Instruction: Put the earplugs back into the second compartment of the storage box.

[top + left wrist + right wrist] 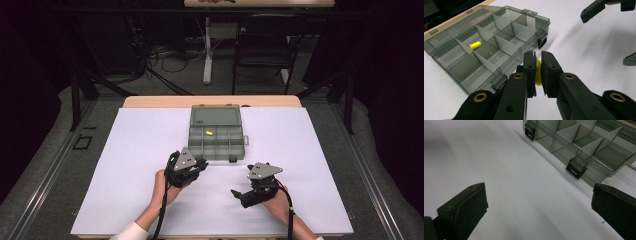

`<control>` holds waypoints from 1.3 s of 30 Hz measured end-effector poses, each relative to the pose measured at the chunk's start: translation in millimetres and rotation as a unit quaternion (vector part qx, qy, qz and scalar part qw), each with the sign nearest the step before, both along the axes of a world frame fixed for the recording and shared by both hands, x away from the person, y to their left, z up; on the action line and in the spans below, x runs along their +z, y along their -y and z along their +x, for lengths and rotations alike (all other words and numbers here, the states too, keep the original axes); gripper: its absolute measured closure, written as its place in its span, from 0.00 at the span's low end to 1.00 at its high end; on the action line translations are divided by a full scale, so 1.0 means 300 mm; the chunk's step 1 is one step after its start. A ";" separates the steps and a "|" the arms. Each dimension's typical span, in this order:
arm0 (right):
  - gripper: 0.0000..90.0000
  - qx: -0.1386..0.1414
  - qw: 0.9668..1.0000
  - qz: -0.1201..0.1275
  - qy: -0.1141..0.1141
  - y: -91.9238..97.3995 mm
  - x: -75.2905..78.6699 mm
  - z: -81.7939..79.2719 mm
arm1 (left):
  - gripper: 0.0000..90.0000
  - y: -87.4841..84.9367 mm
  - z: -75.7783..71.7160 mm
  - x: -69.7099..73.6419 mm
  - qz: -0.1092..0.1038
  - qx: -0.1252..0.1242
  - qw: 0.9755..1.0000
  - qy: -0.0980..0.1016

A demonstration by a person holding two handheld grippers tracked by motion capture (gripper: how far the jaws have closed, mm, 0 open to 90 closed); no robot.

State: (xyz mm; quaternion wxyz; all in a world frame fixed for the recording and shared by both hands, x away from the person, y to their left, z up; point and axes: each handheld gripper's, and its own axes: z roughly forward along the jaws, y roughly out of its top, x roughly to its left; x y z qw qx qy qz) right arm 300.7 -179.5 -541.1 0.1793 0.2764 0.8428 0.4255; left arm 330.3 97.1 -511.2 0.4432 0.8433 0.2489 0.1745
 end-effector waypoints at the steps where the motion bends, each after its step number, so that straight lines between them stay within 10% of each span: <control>1: 0.00 0.000 1.000 0.001 0.000 0.000 0.001 0.001 | 0.91 0.001 0.003 -0.001 0.000 0.001 1.000 0.001; 39: 0.00 0.002 1.000 -0.001 0.000 -0.002 -0.006 0.002 | 0.91 0.024 0.169 0.038 0.001 0.033 0.999 0.008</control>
